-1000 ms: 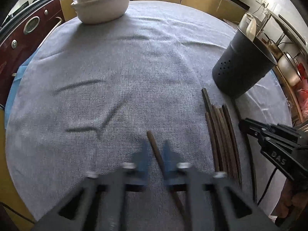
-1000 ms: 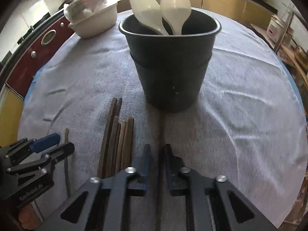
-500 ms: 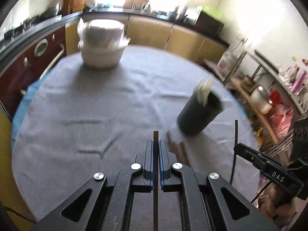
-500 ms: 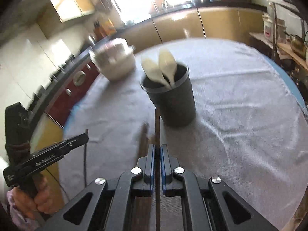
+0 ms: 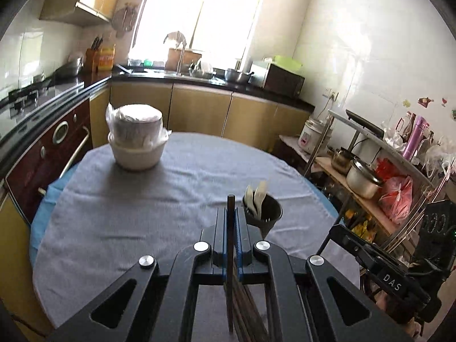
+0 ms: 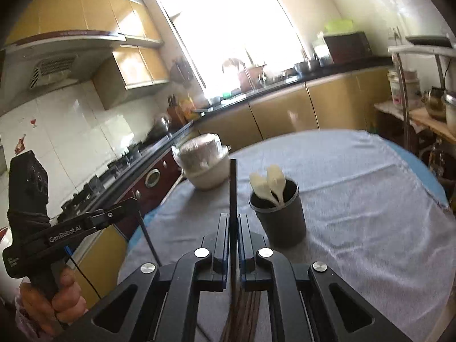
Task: Organize utensils
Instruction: 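Lift both chopsticks upright and carry them over the black cup, then lower both chopsticks into the black cup and open both tools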
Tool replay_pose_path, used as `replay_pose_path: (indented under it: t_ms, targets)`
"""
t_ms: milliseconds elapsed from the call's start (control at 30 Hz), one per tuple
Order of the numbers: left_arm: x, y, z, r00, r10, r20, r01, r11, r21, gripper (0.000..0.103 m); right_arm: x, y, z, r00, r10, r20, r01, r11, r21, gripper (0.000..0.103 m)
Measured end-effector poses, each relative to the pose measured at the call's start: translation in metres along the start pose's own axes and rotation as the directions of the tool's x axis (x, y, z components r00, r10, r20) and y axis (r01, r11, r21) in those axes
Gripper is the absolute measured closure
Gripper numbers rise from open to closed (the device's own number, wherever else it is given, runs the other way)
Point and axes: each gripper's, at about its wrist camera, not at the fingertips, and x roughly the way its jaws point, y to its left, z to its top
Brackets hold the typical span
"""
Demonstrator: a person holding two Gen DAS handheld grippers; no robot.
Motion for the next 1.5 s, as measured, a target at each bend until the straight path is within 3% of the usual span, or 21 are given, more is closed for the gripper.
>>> replay_pose_path:
  t_ms: [300,567,800,1067,1200,1500]
  targets:
    - [0.008,-0.007,0.034,0.999,0.013,0.042,-0.014,1.000,0.021,0.098,-0.002,0.015,0.030,0.996,-0.011,0.089,0.014,0.999,-0.034,0.097]
    - [0.005,-0.031,0.080,0.995,0.006,0.096,-0.015,0.995,0.098,0.098,0.000,0.020,0.067,0.990,-0.026,0.136,0.035,0.997,-0.063,0.097]
    - [0.001,-0.050,0.116,0.991,-0.014,0.131,-0.006,0.989,0.148,0.098,0.006,0.016,0.107,0.987,-0.051,0.151,0.060,0.997,-0.053,0.097]
    - [0.012,-0.064,0.144,0.985,-0.063,0.159,0.042,0.990,0.132,0.098,0.021,0.018,0.149,0.974,-0.099,0.201,0.116,0.990,-0.076,0.097]
    - [0.035,-0.065,0.143,0.989,-0.062,0.133,0.045,0.991,0.127,0.098,0.040,0.016,0.153,0.973,-0.139,0.185,0.159,0.983,-0.097,0.097]
    - [0.097,-0.053,0.113,0.999,-0.031,-0.010,0.032,0.995,0.091,0.098,0.066,-0.012,0.126,0.979,-0.181,0.092,0.188,0.979,-0.081,0.097]
